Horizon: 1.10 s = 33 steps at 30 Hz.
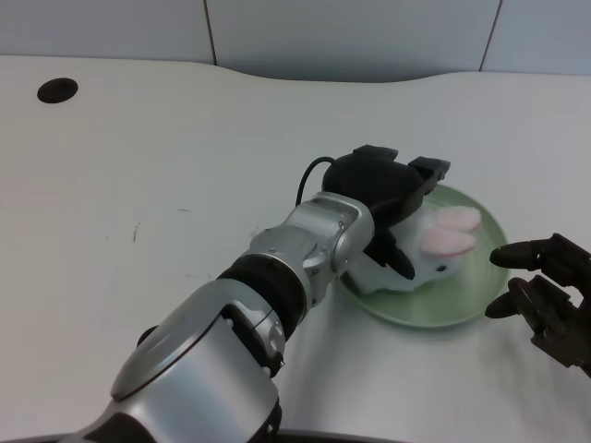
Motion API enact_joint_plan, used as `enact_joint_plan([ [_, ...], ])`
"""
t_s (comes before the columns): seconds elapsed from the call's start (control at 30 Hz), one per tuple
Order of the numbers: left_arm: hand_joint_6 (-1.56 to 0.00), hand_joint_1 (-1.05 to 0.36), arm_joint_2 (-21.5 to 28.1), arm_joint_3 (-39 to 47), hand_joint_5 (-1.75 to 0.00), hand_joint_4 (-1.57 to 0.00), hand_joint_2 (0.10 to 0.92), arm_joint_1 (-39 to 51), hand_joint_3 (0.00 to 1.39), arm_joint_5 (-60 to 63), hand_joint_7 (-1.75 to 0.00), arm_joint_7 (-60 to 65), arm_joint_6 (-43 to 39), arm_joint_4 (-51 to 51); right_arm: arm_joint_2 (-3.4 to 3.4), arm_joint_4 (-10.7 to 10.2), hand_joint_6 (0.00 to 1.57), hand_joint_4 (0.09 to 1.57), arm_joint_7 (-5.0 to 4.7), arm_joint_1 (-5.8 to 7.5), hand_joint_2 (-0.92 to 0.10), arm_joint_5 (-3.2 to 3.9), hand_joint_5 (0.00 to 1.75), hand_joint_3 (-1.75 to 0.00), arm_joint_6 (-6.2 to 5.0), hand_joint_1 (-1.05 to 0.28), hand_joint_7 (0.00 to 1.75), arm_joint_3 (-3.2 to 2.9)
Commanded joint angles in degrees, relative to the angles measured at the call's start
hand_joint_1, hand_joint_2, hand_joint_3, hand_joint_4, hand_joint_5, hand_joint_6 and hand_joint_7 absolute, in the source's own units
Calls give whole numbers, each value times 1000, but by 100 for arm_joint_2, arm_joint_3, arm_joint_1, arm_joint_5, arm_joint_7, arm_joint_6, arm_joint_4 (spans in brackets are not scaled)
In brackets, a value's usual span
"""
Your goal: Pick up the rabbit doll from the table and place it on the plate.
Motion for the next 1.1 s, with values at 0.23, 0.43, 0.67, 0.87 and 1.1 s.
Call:
enact_joint_plan([
  [0.23,1,-835,77,582,1,1,895,-182,7,-517,1,-249,-201,-30,-35,251,304,339,-26,-139,-921,85,1471,-500,-44,-276,1152,-108],
  [0.43,1,-893,438,1222,1,1,915,-176,11,-1162,1,-1111,-445,-93,-58,445,297,297,54,-290,-921,145,1459,-527,-61,-267,1146,-143],
  [0.67,-4,-954,901,2009,1,1,921,79,60,-2033,-2,-2218,-961,-303,-84,652,294,316,47,-406,-921,75,1490,-529,-211,-263,1121,-145],
  [0.87,-133,-899,1430,2844,-75,-119,921,748,326,-3017,-68,-2994,-1625,-696,-89,688,290,284,58,-461,-921,133,1510,-528,-146,-259,1100,-175],
  [1.1,-426,-773,2099,3650,-1110,-139,921,1809,439,-4028,-146,-3483,-1521,-1797,-126,755,308,311,39,-524,-921,103,1482,-529,-114,-291,1072,-190],
])
